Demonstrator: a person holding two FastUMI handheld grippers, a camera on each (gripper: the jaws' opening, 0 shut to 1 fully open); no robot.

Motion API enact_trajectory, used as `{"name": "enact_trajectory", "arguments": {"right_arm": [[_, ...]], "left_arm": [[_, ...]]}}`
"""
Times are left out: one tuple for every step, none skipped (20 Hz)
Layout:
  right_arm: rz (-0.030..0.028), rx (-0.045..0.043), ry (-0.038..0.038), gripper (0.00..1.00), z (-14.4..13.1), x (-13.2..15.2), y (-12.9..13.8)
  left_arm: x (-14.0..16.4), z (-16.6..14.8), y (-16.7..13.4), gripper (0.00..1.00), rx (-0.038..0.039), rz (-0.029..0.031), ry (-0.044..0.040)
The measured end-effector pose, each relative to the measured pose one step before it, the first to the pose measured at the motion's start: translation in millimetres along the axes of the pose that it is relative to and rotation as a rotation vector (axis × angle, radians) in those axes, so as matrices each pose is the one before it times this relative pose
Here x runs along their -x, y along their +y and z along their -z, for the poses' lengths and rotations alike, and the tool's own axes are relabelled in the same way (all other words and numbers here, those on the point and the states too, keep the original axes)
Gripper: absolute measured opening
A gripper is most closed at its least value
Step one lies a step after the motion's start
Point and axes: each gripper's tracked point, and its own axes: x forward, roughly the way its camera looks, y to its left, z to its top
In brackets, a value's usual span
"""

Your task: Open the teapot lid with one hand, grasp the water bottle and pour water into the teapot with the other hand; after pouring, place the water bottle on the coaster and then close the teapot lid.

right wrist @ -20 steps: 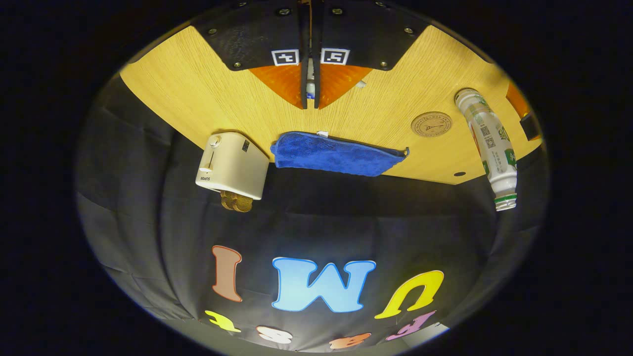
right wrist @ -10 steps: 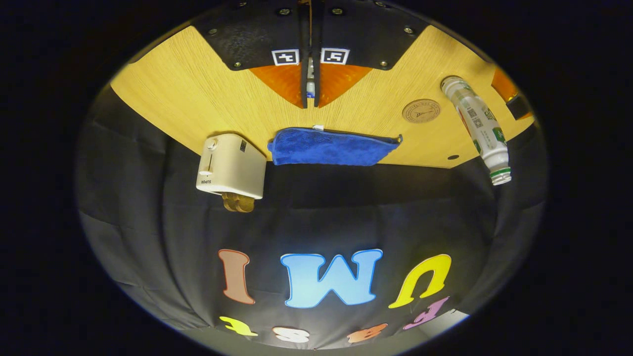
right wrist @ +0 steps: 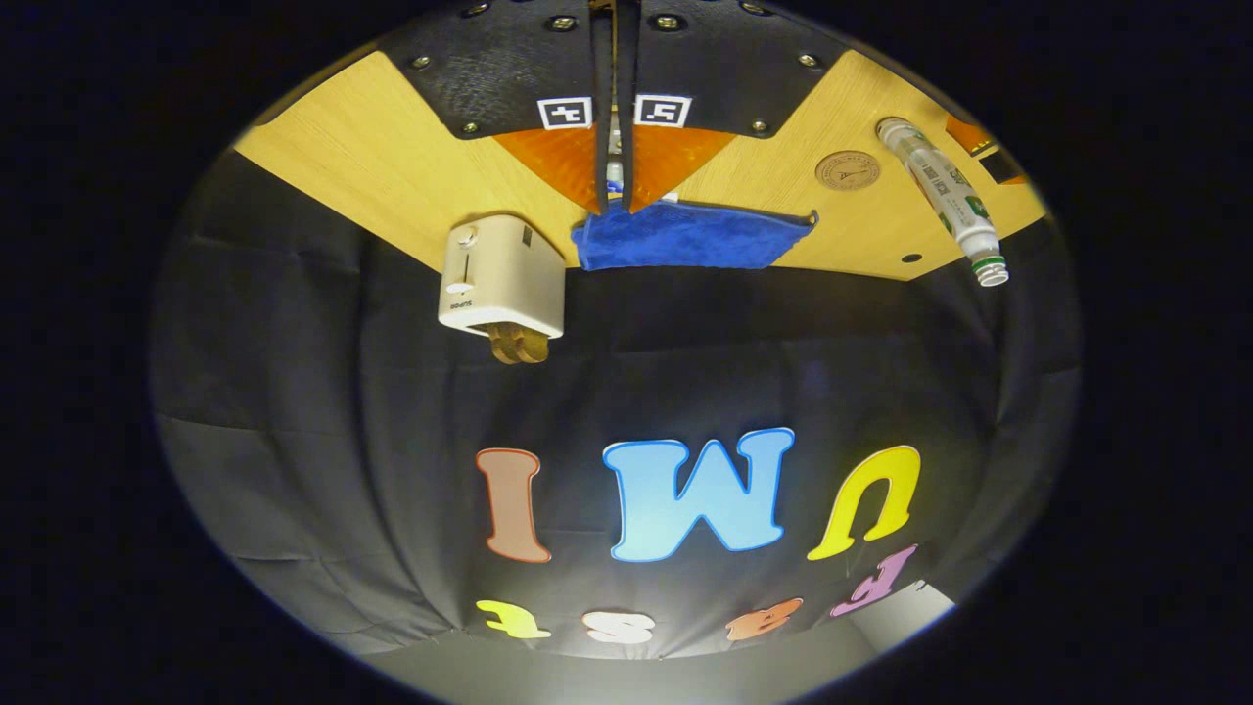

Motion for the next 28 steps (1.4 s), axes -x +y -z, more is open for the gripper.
{"name": "enact_trajectory", "arguments": {"right_arm": [[0.01599,-0.00189,-0.00982,0.01,-3.44,-0.58,-8.51],[0.01574,-0.00113,-0.00919,0.01,-1.23,-0.82,-9.12],[0.01438,-0.00243,-0.00603,0.01,-1.44,0.02,-9.03],[0.01385,-0.00608,-0.00352,0.01,0.07,-0.98,-8.3],[0.00996,-0.00746,-0.0021,0.01,-0.56,-1.41,-7.83],[0.01253,-0.00752,-0.00062,0.02,1.03,-3.15,-8.06],[0.01091,-0.00792,-0.00185,0.02,0.33,-1.51,-8.31],[0.01137,-0.0077,0.00088,0.01,2.12,-0.91,-7.19],[0.01101,-0.00636,0.00432,0.02,2.32,-2.01,-7.09],[0.00689,-0.00964,0.00284,0.01,3.1,-1.86,-6.14],[0.0054,-0.01028,0.00555,0.02,2.27,-1.73,-4.88],[0.00058,-0.01068,0.0033,0.02,4.3,-2.28,-3.88],[-0.00171,-0.01028,0.00241,0.02,2.06,-2.11,-2.66],[0.00069,-0.00948,0.00421,0.02,4.87,-2.5,-3.45],[0.00226,-0.00723,0.00462,0.02,3.44,-2.48,-3.12],[0.00068,-0.00744,0.00435,0.02,3.67,-1.81,-3.0],[-0.0024,-0.00677,0.00422,0.02,2.28,-2.45,-1.3],[-0.00177,-0.00572,0.00673,0.02,4.47,-3.0,-0.96],[-0.00318,-0.00652,0.00773,0.02,3.0,-1.58,-0.95],[-0.00729,-0.00465,0.00677,0.02,2.58,-0.96,1.03],[-0.00582,0.00126,0.0042,0.02,1.69,-0.2,0.96],[-0.00482,0.00444,0.00017,0.02,0.86,0.92,0.47],[-0.00279,0.00391,0.00026,0.02,0.47,-0.02,0.05],[-0.00422,0.00062,0.00097,0.01,0.9,0.82,0.61],[-0.00481,-0.001,0.00494,0.02,1.02,-0.04,0.75],[-0.00436,-0.00109,0.00617,0.02,2.88,0.49,0.72],[-0.00265,-0.00125,0.00593,0.02,2.21,-0.57,0.83],[-0.0029,0.00013,0.00372,0.02,1.0,0.13,0.23]], "left_arm": [[0.33,-0.1,0.43,1.0,-0.00466,-0.0039,-0.00128],[-0.59,0.61,-1.0,1.0,-0.00414,-0.00112,0.0],[-0.62,0.39,-1.79,1.0,-0.00514,0.00097,0.0017],[-0.43,-0.5,-1.56,0.99,-0.0073,0.00245,0.00081],[-0.57,-0.25,-0.69,0.99,-0.00877,-0.00068,0.00003],[-0.9,-1.67,-1.56,0.99,-0.01008,-0.00044,-0.00036],[-0.56,-0.48,-1.05,0.99,-0.00981,-0.00088,-0.00213],[-2.34,-1.58,0.31,0.99,-0.00945,-0.00186,-0.00554],[-2.6,-1.64,0.19,0.99,-0.00829,-0.00352,-0.0046],[-3.45,-2.11,-0.01,0.99,-0.00782,-0.0005,-0.00133],[-2.6,1.16,-0.77,0.88,-0.00907,0.00181,0.0051],[-3.04,0.09,0.39,0.99,-0.00948,-0.00088,0.0051],[-2.85,-1.22,2.52,0.94,-0.01115,-0.00823,-0.00062],[-2.77,-1.44,3.61,0.94,-0.00895,-0.01388,-0.00223],[-2.45,-0.47,2.6,0.94,-0.00311,-0.01082,-0.00425],[-2.99,-1.27,1.17,0.94,0.00199,-0.00296,-0.00268],[-3.38,2.05,-0.11,0.88,0.00358,-0.00301,0.00095],[-3.33,1.52,1.94,0.94,0.00224,-0.00674,0.00524],[-3.93,2.04,3.44,0.94,0.00195,-0.00914,0.00443],[-4.43,1.64,4.22,0.96,0.003,-0.01268,0.0071],[-4.75,3.59,4.87,0.92,0.00761,-0.0156,0.00677],[-5.06,1.56,5.38,0.88,0.01285,-0.01205,0.00631],[-4.43,2.86,3.29,0.99,0.01606,-0.00669,0.00657],[-4.62,1.71,2.58,0.94,0.01528,-0.00306,0.00536],[-5.56,0.61,2.14,0.94,0.00951,-0.00054,0.0036],[-4.7,1.86,2.8,0.94,0.0001,-0.00197,0.00542],[-5.51,1.13,2.37,0.94,-0.00533,-0.00012,0.00396],[-4.44,1.43,1.29,0.94,-0.01023,0.00188,0.00664]]}}
